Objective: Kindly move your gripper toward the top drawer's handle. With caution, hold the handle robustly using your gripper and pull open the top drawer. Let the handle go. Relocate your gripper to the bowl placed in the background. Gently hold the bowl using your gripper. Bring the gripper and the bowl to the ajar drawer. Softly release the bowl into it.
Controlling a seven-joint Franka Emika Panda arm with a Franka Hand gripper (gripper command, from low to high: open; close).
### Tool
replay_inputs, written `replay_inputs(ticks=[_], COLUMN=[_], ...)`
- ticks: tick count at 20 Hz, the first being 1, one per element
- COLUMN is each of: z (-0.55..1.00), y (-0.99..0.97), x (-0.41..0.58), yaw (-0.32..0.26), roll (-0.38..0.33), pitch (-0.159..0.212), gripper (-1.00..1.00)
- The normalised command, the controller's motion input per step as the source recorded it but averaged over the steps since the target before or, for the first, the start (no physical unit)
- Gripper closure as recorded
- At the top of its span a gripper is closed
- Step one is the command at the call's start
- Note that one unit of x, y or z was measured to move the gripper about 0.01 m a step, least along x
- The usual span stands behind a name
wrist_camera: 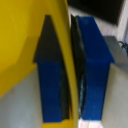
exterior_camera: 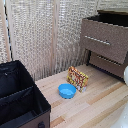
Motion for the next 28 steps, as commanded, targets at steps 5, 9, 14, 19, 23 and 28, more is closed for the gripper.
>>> replay_inputs(ticks=[5,9,14,19,23,28], z=[-0.12,-0.28,-0.45,-0.37,-0.26,-0.01], y=[-0.93,-0.6,-0.1,-0.06,-0.17,-0.02], x=[0.139,0.085,-0.177,-0.11,-0.001,0.017], yaw=[-0.033,-0.021,0.001,0.004,0.0,0.0], roll=[0.019,-0.004,-0.055,-0.035,-0.005,0.0], pitch=[0.004,0.049,0.096,0.032,0.061,0.003], gripper=[1.0,1.0,1.0,1.0,1.0,-1.0])
